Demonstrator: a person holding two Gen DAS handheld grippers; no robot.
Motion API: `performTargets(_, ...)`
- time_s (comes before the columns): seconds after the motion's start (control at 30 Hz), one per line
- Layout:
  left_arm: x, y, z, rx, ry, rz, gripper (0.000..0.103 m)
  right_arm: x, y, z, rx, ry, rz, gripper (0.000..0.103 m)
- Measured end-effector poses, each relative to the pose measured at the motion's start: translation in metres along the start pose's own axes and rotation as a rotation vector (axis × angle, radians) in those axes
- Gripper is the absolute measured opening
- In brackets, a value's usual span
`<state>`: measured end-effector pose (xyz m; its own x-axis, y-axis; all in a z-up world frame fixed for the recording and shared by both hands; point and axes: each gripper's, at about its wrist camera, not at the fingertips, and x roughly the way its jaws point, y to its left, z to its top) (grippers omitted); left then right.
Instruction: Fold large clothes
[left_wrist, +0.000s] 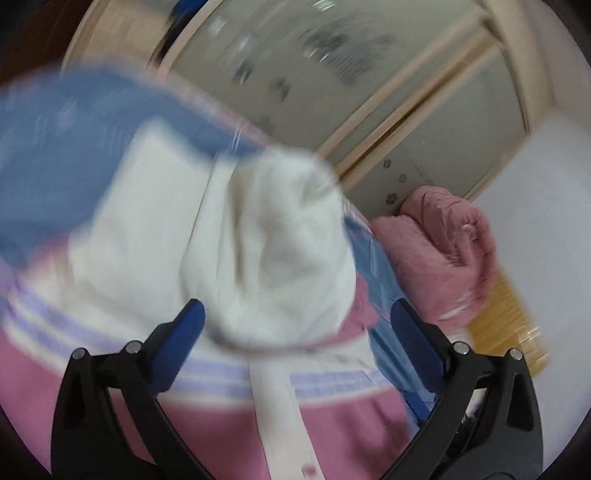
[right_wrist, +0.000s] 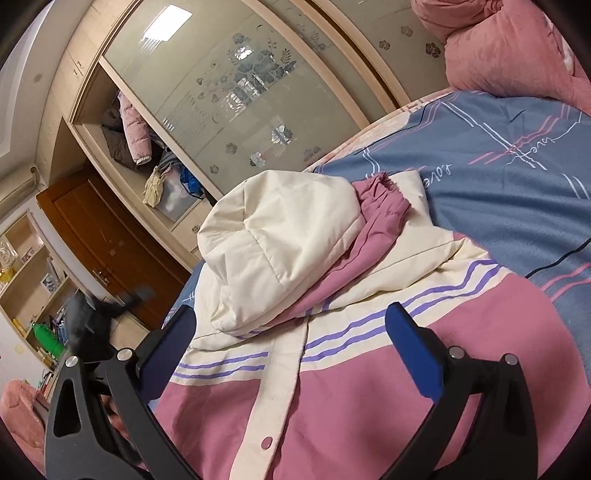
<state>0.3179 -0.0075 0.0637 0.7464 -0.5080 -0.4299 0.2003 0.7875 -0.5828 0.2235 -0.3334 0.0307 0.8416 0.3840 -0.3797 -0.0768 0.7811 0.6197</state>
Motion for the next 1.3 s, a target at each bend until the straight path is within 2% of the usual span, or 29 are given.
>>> performTargets(0.13,0.030,-0.062,0.046,0.252,-0.179,0.206,0.101,0.003,-0.002,0.001,0.013,0.006,0.002,0.102)
performTargets(0.23,0.069,-0.081,0.064,0.359,-0.219,0.310,0.101,0.002,0.002,-0.001,-0.009,0.008,-0.009,0.102)
performTargets(0.3,0.100,-0.080,0.072,0.351,-0.188,0.361,0.101,0.001,0.003,0.000,-0.022,0.003,-0.020,0.102)
performTargets(0.4,0.160,-0.057,0.063,0.345,-0.061,0.443,0.099,-0.004,0.001,0.003,-0.025,-0.007,-0.023,0.102)
performTargets(0.5,0.197,-0.033,0.021,0.403,0.088,0.485,0.098,-0.009,0.000,0.005,-0.041,-0.018,-0.039,0.102)
performTargets(0.53,0.216,-0.019,-0.007,0.428,0.193,0.479,0.098,-0.009,-0.001,0.005,-0.045,-0.017,-0.042,0.102)
performTargets(0.57,0.224,-0.015,-0.025,0.482,0.235,0.496,0.098,-0.010,-0.002,0.006,-0.049,-0.014,-0.048,0.102)
performTargets(0.63,0.227,-0.011,-0.051,0.584,0.226,0.557,0.098,-0.010,-0.004,0.007,-0.052,-0.013,-0.054,0.102)
performTargets(0.73,0.225,-0.009,-0.049,0.570,0.225,0.560,0.098,-0.010,-0.009,0.008,-0.037,-0.013,-0.062,0.102)
performTargets(0.8,0.221,-0.012,-0.048,0.582,0.208,0.550,0.098,-0.011,-0.009,0.009,-0.038,-0.013,-0.063,0.102)
performTargets(0.87,0.194,-0.022,-0.048,0.588,0.151,0.498,0.098,-0.012,-0.008,0.010,-0.042,-0.017,-0.067,0.102)
performTargets(0.93,0.165,-0.027,-0.047,0.552,0.107,0.417,0.099,-0.013,-0.009,0.010,-0.045,-0.020,-0.070,0.102)
performTargets(1.0,0.118,-0.033,-0.053,0.536,0.064,0.344,0.099,-0.013,-0.008,0.008,-0.047,-0.023,-0.074,0.102)
performTargets(1.17,0.006,-0.036,-0.089,0.554,-0.055,0.308,0.101,-0.011,-0.004,0.004,-0.072,-0.025,-0.095,0.102)
performTargets(1.23,-0.032,-0.025,-0.101,0.496,-0.111,0.300,0.101,-0.010,0.000,0.002,-0.089,-0.022,-0.109,0.102)
performTargets(1.3,-0.073,-0.001,-0.121,0.377,-0.196,0.241,0.101,-0.009,0.008,-0.004,-0.131,-0.024,-0.139,0.102)
